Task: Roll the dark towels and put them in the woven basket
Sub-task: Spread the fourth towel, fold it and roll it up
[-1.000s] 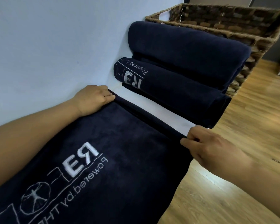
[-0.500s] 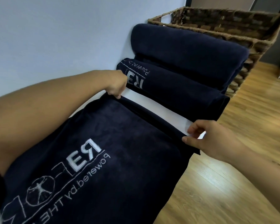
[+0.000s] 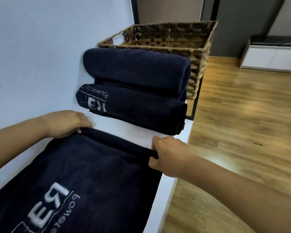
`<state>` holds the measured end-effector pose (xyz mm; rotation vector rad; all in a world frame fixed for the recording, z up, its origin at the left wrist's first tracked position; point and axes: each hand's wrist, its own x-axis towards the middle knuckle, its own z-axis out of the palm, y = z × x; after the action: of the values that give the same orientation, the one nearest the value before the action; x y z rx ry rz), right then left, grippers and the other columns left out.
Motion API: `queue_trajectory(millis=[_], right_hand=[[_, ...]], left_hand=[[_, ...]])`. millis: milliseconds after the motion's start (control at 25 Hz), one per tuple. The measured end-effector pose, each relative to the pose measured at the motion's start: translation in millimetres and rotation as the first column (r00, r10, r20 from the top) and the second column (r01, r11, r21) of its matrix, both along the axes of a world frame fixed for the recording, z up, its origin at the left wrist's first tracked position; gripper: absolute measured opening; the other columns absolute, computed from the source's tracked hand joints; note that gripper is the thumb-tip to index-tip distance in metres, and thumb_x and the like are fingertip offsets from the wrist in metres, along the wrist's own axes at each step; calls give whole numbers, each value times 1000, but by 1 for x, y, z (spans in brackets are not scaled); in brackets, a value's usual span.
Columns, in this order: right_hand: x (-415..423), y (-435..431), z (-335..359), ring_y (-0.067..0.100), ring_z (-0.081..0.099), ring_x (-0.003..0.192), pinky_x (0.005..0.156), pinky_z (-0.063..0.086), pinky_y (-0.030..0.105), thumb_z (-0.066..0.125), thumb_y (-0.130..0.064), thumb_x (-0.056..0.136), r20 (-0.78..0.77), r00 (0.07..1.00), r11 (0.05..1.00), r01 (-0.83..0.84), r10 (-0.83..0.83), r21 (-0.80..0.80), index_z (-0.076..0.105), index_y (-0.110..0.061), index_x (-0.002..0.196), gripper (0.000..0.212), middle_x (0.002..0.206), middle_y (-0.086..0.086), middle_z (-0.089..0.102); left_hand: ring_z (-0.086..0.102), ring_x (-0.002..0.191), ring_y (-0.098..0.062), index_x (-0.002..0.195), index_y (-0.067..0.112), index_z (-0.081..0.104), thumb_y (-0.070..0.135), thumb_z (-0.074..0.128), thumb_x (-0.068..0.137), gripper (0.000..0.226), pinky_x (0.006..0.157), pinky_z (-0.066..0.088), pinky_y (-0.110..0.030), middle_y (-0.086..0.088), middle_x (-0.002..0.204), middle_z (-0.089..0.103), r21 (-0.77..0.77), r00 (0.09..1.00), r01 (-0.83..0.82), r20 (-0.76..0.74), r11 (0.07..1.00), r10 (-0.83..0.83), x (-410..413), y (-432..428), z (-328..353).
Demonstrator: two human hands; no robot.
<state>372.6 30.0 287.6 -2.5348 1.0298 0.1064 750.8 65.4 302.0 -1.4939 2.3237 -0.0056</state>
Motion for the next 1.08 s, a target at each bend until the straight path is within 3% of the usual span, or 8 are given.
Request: queue_trajectory(millis=[120,240,400,560,680,800,920,1080], right_hand=[[0,0,-5,26,53,73,53,38,31,56,-27,89,47,998,994,-31,36,-103,42,-13,92,20,82,3,49],[-3,2,-16,18,38,54,39,19,25,72,-9,69,45,965,859,-209,259,-467,44,-13,81,31,68,0,37],[-11,10,-33,18,39,61,47,37,29,55,4,76,-29,846,575,-386,532,-722,54,-11,82,16,73,4,49],[-19,9,-32,22,46,70,58,43,31,35,4,87,-140,743,403,-499,654,-767,57,-12,83,28,76,4,52],[-21,3,-27,17,50,76,66,48,28,38,-13,97,62,763,649,-501,643,-572,61,-17,85,27,81,-2,56],[-10,-10,-12,8,59,74,68,52,29,57,-34,95,313,900,950,-313,304,-23,63,-27,88,12,80,-11,62],[-1,-21,-1,12,67,71,64,57,28,76,-43,80,169,985,968,-85,45,236,55,-32,105,34,87,-11,63],[8,-15,9,12,68,81,75,59,29,72,-50,81,-38,998,980,-32,40,198,54,-27,121,50,102,-9,61]], left_hand=[[53,74,-12,84,24,54,11,66,73,22,69,28,-15,11,79,57,-117,986,164,62,979,-158,-2,-7,1],[54,67,-19,78,17,55,16,57,68,10,65,41,-23,4,76,56,-271,969,239,132,932,-210,-11,-9,-2],[49,63,-30,76,8,48,18,37,81,16,42,41,-33,-9,71,53,-495,996,83,50,865,-68,-12,22,-27],[55,73,-32,96,5,57,16,38,89,24,42,47,-36,-13,85,63,-546,1000,-16,10,837,26,-3,57,-43],[65,83,-32,108,1,70,28,31,101,47,55,58,-39,-13,101,71,-537,991,-70,-135,841,-4,-5,83,-43],[69,73,-24,89,15,75,28,52,91,26,60,54,-32,1,86,73,-434,968,-223,-206,873,145,-15,73,-21],[64,74,-14,76,25,69,25,76,77,8,64,42,-26,14,72,69,-124,885,-465,-86,877,457,-24,34,12],[57,81,-19,102,24,49,16,86,66,52,66,45,-32,6,82,59,157,795,-605,64,781,603,-48,-19,27]])
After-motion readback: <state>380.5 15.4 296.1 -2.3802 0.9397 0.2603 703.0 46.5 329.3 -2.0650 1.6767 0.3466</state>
